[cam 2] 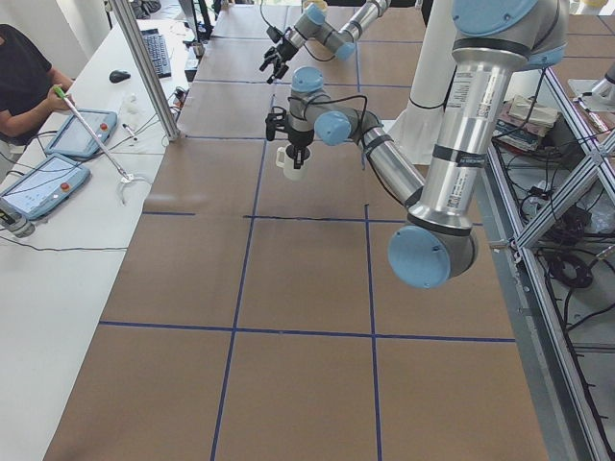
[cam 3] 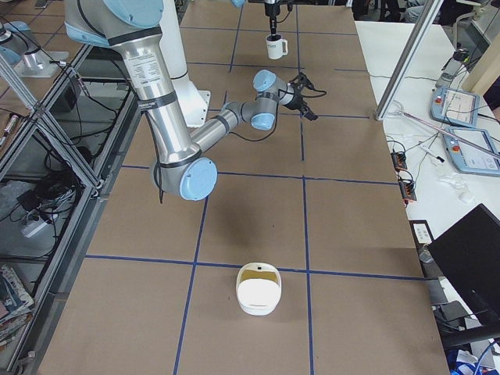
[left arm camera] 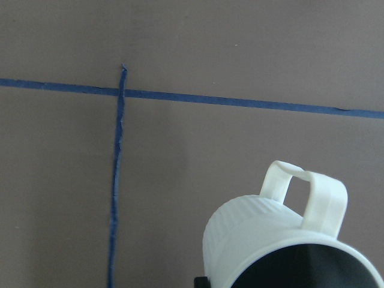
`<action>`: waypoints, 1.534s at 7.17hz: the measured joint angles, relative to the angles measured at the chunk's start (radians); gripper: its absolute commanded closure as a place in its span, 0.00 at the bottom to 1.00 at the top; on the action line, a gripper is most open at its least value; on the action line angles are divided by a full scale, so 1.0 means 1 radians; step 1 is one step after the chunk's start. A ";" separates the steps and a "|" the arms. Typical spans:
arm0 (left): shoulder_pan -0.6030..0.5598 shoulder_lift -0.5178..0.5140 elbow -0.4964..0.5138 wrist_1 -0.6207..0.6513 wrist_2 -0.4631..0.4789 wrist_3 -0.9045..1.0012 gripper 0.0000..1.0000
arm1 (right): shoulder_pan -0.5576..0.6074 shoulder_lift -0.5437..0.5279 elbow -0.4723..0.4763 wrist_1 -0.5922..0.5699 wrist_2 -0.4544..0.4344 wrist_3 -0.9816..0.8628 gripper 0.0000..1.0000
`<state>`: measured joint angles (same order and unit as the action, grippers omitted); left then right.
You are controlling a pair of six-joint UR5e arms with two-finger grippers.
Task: Left arm hands cup to right arm to dump lemon
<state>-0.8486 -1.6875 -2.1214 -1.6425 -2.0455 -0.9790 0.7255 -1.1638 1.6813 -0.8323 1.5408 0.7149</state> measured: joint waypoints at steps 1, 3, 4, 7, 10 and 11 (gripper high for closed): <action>-0.020 0.113 0.004 -0.082 0.005 0.027 1.00 | 0.084 -0.017 0.026 -0.072 0.130 0.000 0.00; -0.060 0.237 0.065 -0.176 -0.003 0.023 1.00 | 0.222 -0.068 0.119 -0.256 0.360 0.000 0.00; -0.080 0.259 0.131 -0.201 -0.031 0.022 1.00 | 0.285 -0.112 0.159 -0.305 0.452 -0.002 0.00; -0.118 0.283 0.269 -0.317 -0.145 0.012 0.97 | 0.436 -0.200 0.202 -0.366 0.653 -0.048 0.00; -0.134 0.289 0.293 -0.332 -0.186 0.011 0.92 | 0.449 -0.215 0.203 -0.373 0.674 -0.056 0.00; -0.145 0.290 0.302 -0.333 -0.187 0.011 0.66 | 0.449 -0.215 0.203 -0.374 0.674 -0.057 0.00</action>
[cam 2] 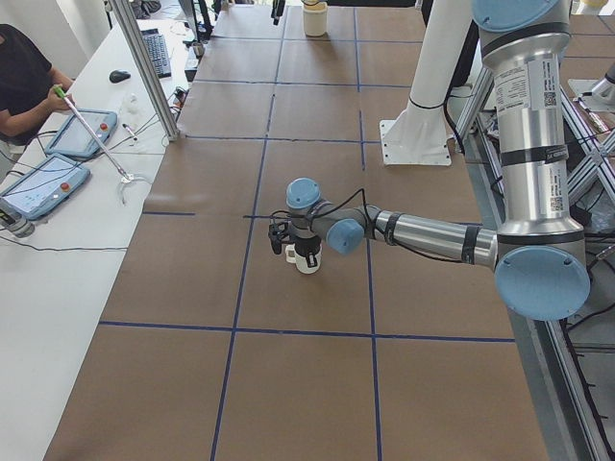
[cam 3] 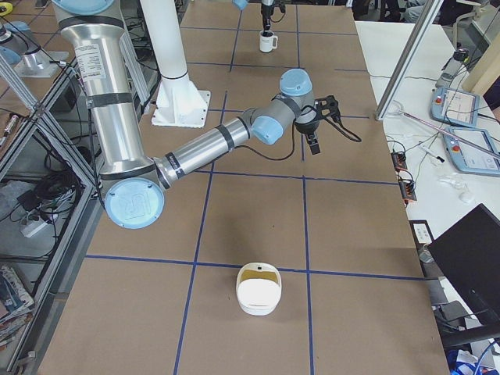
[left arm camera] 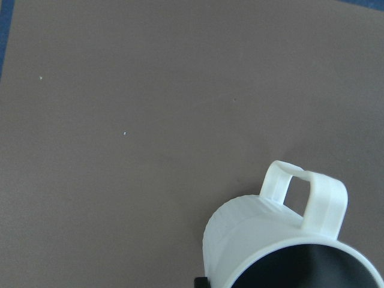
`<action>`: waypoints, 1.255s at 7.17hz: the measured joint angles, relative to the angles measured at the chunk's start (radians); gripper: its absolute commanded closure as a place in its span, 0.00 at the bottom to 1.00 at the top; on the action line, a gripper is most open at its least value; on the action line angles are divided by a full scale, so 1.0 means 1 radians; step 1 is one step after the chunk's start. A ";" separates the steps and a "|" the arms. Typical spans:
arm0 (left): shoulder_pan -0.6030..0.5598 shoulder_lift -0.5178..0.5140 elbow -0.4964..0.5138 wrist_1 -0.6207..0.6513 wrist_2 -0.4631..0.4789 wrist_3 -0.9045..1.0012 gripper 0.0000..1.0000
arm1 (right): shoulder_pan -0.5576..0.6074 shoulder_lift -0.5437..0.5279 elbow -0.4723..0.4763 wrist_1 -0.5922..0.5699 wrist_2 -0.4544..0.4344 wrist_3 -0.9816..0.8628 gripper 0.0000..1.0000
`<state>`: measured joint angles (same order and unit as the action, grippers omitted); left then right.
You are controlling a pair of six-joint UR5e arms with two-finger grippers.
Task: Left arm hands cup to right arm to dump lemon
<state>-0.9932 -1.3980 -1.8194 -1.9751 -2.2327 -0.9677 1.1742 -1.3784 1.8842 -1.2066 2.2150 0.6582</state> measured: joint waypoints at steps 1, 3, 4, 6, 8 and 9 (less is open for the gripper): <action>-0.017 0.000 0.007 0.000 -0.001 0.002 0.01 | 0.000 0.000 0.000 0.000 0.000 0.000 0.00; -0.036 -0.001 0.026 -0.021 -0.001 0.010 0.00 | 0.002 -0.002 0.001 -0.001 0.001 0.000 0.00; -0.046 0.000 0.025 -0.041 -0.002 0.012 0.00 | 0.006 -0.010 0.003 -0.001 0.003 -0.002 0.00; -0.149 -0.004 0.003 -0.047 -0.048 0.049 0.00 | 0.047 -0.064 0.006 -0.002 0.037 -0.053 0.00; -0.277 -0.006 -0.002 -0.040 -0.115 0.239 0.00 | 0.112 -0.133 0.002 -0.056 0.075 -0.188 0.00; -0.323 0.003 -0.004 -0.039 -0.135 0.340 0.00 | 0.154 -0.153 0.004 -0.133 0.092 -0.279 0.00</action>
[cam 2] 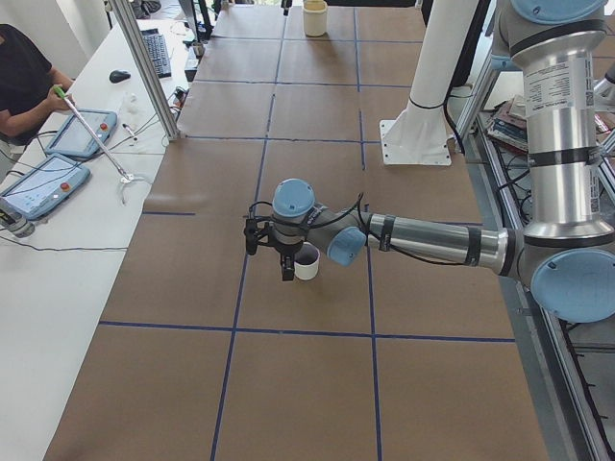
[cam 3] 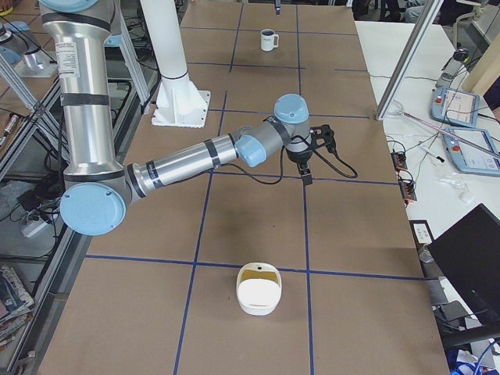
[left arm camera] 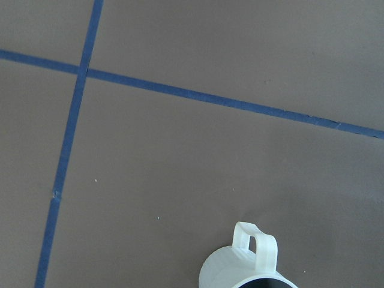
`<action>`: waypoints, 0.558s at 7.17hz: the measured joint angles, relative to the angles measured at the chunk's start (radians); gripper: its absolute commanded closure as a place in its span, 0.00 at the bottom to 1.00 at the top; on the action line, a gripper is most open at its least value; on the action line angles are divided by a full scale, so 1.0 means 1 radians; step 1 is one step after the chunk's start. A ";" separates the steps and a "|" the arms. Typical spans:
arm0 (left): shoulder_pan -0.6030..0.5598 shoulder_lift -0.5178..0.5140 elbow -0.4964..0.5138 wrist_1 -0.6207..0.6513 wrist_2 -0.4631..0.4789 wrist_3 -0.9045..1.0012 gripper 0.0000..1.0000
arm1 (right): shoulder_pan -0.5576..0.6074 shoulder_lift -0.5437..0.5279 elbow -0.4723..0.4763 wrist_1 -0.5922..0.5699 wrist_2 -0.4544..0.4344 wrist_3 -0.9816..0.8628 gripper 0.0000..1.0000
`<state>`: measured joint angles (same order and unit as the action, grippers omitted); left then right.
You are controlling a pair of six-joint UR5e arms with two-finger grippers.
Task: Left arm hands cup to right arm to dump lemon
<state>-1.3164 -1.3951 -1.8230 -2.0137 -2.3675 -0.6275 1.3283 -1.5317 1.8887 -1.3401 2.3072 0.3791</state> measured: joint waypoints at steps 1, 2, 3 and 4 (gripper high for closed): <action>-0.034 0.015 -0.001 0.001 -0.010 0.084 0.00 | 0.052 -0.028 0.002 -0.084 0.023 -0.109 0.00; -0.062 0.031 0.003 0.001 -0.014 0.153 0.00 | 0.102 -0.061 0.007 -0.153 0.038 -0.192 0.00; -0.090 0.046 0.009 0.001 -0.020 0.214 0.00 | 0.147 -0.098 0.019 -0.211 0.048 -0.235 0.00; -0.120 0.062 0.005 0.006 -0.031 0.261 0.00 | 0.175 -0.144 0.034 -0.246 0.058 -0.251 0.00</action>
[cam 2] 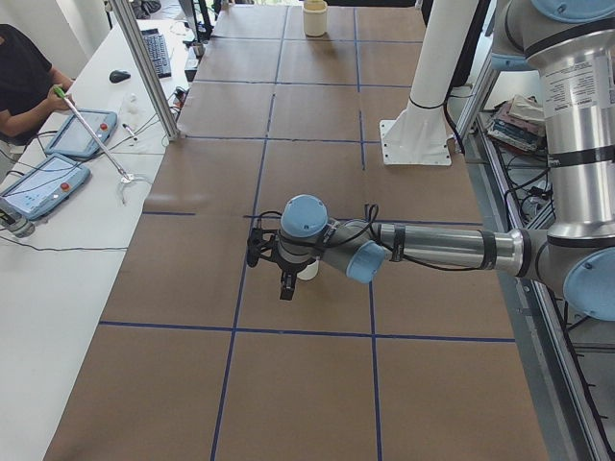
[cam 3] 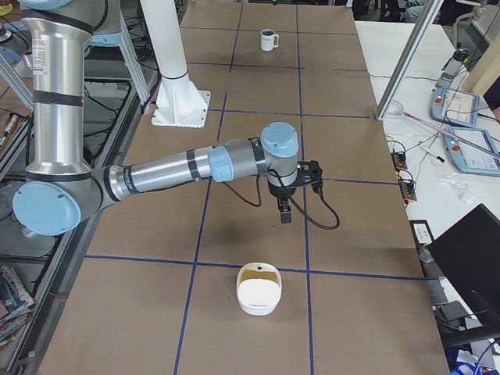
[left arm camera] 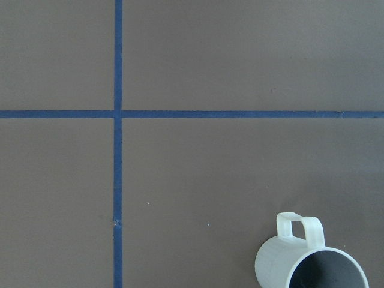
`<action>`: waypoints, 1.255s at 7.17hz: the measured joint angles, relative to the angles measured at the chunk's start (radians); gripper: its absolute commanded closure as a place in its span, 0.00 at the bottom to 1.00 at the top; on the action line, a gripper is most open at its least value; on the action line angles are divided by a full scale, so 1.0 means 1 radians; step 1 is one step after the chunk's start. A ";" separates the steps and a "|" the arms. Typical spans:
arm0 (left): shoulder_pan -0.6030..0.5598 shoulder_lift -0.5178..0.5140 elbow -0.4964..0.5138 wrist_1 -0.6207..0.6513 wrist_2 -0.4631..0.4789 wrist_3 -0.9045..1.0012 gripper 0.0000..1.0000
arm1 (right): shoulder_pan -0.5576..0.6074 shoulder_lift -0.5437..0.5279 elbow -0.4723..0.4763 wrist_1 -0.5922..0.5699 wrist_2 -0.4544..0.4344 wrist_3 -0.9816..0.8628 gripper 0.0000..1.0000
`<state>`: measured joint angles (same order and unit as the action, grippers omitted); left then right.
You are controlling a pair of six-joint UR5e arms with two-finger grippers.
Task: Left arm hands cup to right arm to dump lemon
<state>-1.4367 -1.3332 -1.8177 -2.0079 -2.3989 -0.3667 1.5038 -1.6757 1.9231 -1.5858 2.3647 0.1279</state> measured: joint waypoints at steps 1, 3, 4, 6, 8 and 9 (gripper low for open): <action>-0.030 0.020 -0.017 0.010 -0.016 0.023 0.00 | 0.015 -0.047 0.011 -0.011 0.014 -0.005 0.00; -0.053 0.059 -0.030 0.027 -0.033 0.053 0.00 | 0.022 -0.117 0.021 -0.018 0.039 -0.005 0.00; -0.051 0.061 -0.007 0.030 -0.031 0.062 0.00 | 0.022 -0.137 0.017 -0.018 0.042 -0.002 0.00; -0.048 0.041 0.026 0.089 -0.035 0.062 0.00 | 0.013 -0.152 0.013 -0.015 0.035 0.001 0.00; -0.043 0.005 -0.052 0.289 -0.030 0.105 0.00 | 0.010 -0.156 0.010 -0.015 0.018 0.005 0.00; -0.040 -0.001 -0.066 0.327 -0.009 0.150 0.00 | 0.009 -0.156 0.004 -0.015 0.002 0.005 0.00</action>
<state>-1.4769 -1.3343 -1.8837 -1.6804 -2.4079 -0.2168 1.5131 -1.8318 1.9273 -1.6006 2.3672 0.1332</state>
